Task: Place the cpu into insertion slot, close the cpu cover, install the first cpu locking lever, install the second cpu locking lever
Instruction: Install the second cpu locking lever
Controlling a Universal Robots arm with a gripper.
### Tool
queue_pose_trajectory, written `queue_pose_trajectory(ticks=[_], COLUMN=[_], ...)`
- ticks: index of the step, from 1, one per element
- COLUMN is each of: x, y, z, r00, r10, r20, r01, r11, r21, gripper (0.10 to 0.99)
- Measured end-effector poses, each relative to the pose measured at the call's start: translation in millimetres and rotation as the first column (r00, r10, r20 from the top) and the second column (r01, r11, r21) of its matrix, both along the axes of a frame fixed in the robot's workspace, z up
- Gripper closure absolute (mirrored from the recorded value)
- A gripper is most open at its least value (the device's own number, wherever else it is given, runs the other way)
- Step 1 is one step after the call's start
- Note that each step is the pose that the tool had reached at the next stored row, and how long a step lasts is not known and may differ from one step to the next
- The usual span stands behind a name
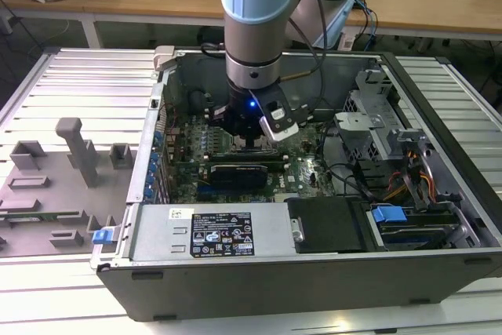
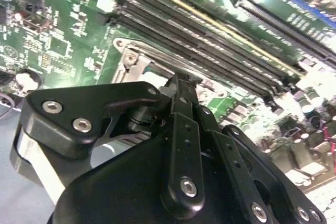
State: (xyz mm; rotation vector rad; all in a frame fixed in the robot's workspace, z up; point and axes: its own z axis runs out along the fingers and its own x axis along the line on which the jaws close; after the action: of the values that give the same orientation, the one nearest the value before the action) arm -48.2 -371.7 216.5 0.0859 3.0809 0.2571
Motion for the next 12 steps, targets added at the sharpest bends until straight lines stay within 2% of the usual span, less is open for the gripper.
queue_pose_trajectory(ticks=[3,8,12], x=[2.6,2.7,2.8], y=[5.0,18.8,21.1], z=[0.0,0.2,9.7], r00=[1.0,1.0,1.0], r10=[0.0,0.001,0.001], r20=[-0.0003,-0.0005,-0.0003], r01=[0.0,-0.001,-0.001], r11=[1.0,1.0,1.0], r21=[-0.001,-0.006,-0.009], gripper=[0.98,0.98,0.98])
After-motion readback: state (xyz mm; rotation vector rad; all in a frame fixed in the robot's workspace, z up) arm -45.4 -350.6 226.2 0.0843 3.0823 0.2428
